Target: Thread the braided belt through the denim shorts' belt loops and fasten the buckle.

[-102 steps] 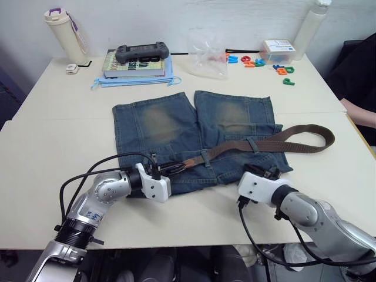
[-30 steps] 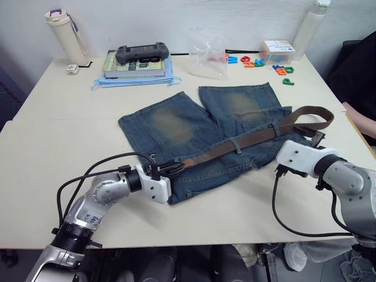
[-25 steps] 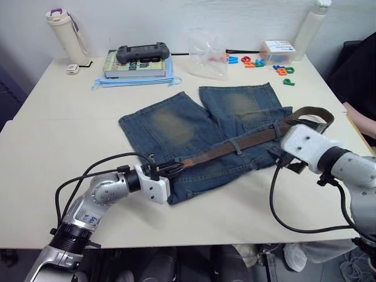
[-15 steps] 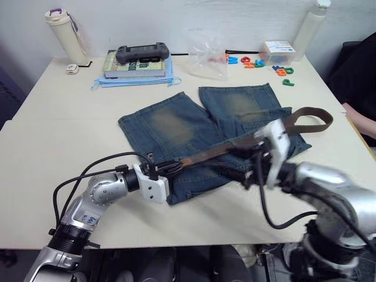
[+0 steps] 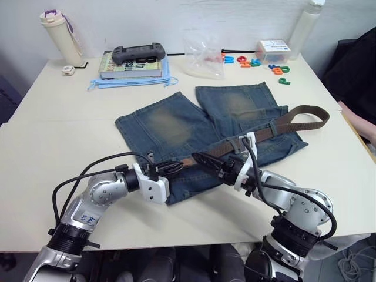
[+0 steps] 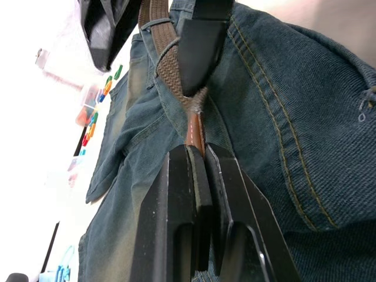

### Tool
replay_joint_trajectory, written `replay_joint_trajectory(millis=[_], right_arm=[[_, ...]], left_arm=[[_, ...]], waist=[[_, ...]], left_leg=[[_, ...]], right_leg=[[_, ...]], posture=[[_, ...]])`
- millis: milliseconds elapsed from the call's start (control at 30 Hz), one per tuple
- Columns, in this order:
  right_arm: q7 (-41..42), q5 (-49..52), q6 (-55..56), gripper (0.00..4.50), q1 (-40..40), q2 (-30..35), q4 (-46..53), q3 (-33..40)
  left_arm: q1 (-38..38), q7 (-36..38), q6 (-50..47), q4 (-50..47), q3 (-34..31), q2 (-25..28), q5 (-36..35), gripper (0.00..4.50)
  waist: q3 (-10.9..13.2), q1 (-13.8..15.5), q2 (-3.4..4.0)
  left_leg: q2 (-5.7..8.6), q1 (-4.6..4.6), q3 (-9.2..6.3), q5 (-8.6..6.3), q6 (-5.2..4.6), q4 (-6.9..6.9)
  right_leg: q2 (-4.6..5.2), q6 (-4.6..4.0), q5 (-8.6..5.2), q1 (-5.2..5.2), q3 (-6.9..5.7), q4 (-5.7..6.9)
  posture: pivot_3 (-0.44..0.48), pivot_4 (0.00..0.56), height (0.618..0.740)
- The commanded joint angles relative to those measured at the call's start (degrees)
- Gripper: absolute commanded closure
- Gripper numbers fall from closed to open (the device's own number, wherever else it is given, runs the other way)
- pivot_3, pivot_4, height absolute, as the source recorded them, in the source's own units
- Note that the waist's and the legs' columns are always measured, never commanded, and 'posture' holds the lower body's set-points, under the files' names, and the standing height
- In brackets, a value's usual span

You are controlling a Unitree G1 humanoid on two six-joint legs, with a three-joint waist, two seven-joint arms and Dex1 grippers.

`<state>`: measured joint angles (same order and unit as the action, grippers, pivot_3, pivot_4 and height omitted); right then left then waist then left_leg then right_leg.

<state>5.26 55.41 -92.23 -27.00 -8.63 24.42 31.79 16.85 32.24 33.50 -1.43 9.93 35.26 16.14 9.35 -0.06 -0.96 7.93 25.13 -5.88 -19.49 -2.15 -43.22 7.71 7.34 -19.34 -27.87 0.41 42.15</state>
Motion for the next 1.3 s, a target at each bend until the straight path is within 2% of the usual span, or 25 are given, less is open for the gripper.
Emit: replay_joint_trajectory(millis=[33,200,333,500,767,1000,1100,1133,1300], right_arm=[[-7.31,10.08,-0.27,0.02,0.18,-0.22,-1.72,1.71],[-16.58,22.53,-0.14,0.02,0.69,1.38,-4.09,2.57],[-26.72,37.47,7.46,0.02,4.98,6.5,-6.11,-5.13],[-34.37,45.97,18.41,0.02,6.07,12.59,-9.4,-13.33],[-36.47,50.95,31.15,0.02,4.84,17.82,-12.51,-19.48],[-36.27,53.76,36.98,0.02,4.88,20.73,-11.86,-23.38],[-36.0,54.1,38.5,0.8,5.18,21.37,-11.24,-24.99],[-35.91,54.16,38.96,1.18,5.26,21.53,-11.02,-25.5],[-35.43,54.0,40.85,3.59,5.52,22.17,-10.57,-26.94]], left_arm=[[-0.15,-1.89,0.19,-2.18,-2.38,0.7,-0.07,4.5],[-0.26,-2.8,0.22,-1.81,-2.73,1.11,0.93,4.5],[-0.22,-3.45,0.17,-1.91,-2.65,1.05,0.86,4.5],[-1.07,-2.94,1.3,-3.23,-2.89,1.44,-1.65,4.5],[-3.08,-2.44,3.48,-3.57,-4.11,3.49,-2.69,4.5],[-3.96,-2.64,4.02,-4.46,-4.13,3.83,-2.86,4.5],[-3.69,-2.63,3.99,-4.34,-4.07,3.78,-2.67,4.5],[-3.42,-2.6,3.86,-4.42,-4.01,3.69,-2.67,4.5],[-3.25,-2.67,4.1,-4.62,-3.79,3.5,-2.61,4.5]], waist=[[0.0,-0.18,0.01],[0.0,-0.18,0.02],[0.0,-0.15,0.02],[0.0,-0.51,0.02],[0.0,-0.55,0.01],[0.0,-0.45,0.01],[0.0,-0.37,0.01],[0.0,-0.34,0.01],[0.0,-0.26,0.02]], left_leg=[[0.0,0.01,0.01,0.0,0.0,0.0],[0.0,0.04,0.05,0.01,0.01,0.0],[0.01,0.13,0.08,0.01,0.0,-0.03],[0.01,0.3,0.24,0.03,-0.01,-0.12],[-0.01,0.32,0.23,0.05,-0.01,-0.15],[-0.01,0.32,0.23,0.04,-0.03,-0.14],[-0.01,0.33,0.23,0.04,-0.03,-0.14],[-0.01,0.33,0.23,0.04,-0.03,-0.15],[-0.01,0.33,0.23,0.04,-0.03,-0.14]], right_leg=[[0.0,0.0,0.0,-0.02,0.01,0.02],[0.0,-0.04,-0.02,-0.15,0.07,0.18],[0.02,-0.05,-0.03,-0.27,0.1,0.3],[0.06,-0.05,-0.03,-0.52,0.25,0.45],[0.04,-0.07,-0.05,-0.55,0.23,0.5],[0.02,-0.07,-0.05,-0.56,0.24,0.51],[0.02,-0.07,-0.05,-0.56,0.24,0.5],[0.02,-0.07,-0.05,-0.56,0.24,0.5],[0.02,-0.07,-0.05,-0.56,0.24,0.49]], posture=[[0.0,0.15,0.659],[0.0,0.15,0.659],[0.0,0.15,0.659],[0.0,0.15,0.659],[0.0,0.15,0.659],[0.0,0.15,0.659],[0.0,0.15,0.659],[0.0,0.15,0.659],[0.0,0.15,0.659]])
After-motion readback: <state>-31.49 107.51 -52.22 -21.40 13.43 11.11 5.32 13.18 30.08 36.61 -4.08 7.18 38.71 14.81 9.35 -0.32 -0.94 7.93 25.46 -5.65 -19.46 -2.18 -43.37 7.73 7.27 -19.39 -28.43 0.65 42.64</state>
